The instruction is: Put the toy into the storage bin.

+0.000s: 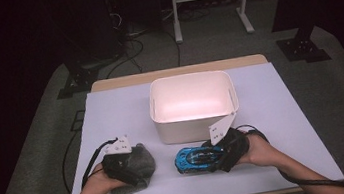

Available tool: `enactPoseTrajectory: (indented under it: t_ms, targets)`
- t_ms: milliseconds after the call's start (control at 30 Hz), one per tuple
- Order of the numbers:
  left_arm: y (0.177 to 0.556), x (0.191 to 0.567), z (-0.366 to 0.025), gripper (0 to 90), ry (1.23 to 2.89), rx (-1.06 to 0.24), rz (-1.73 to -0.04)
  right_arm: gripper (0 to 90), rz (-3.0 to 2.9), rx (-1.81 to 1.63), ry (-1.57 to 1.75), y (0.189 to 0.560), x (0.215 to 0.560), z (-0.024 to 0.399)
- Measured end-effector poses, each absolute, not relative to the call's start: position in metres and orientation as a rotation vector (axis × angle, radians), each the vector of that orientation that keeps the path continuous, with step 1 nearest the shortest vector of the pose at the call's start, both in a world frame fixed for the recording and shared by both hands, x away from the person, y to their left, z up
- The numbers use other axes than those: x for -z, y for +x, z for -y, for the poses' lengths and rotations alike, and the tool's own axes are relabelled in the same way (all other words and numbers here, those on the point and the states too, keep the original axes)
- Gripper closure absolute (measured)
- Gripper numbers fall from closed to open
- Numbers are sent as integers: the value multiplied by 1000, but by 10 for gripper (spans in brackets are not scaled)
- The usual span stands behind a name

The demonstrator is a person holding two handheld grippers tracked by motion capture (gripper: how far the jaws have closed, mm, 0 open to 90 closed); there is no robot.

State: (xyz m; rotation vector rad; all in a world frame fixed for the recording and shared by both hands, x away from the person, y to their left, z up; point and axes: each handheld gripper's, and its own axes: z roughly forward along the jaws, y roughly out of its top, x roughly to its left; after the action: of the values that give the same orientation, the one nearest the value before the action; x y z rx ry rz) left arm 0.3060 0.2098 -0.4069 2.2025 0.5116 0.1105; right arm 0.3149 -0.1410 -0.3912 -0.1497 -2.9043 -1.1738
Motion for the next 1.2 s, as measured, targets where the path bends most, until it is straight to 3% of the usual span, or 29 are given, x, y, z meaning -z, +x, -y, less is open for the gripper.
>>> enactPoseTrajectory:
  t_ms: [700, 1200]
  targets:
    - [307, 403, -218, 91, 2177, -129, -525, 252, 2925, 1247, -90, 326, 305, 145]
    - [308, 401, -230, 91, 2146, -144, -557, 252, 2939, 1270, -96, 372, 273, 138]
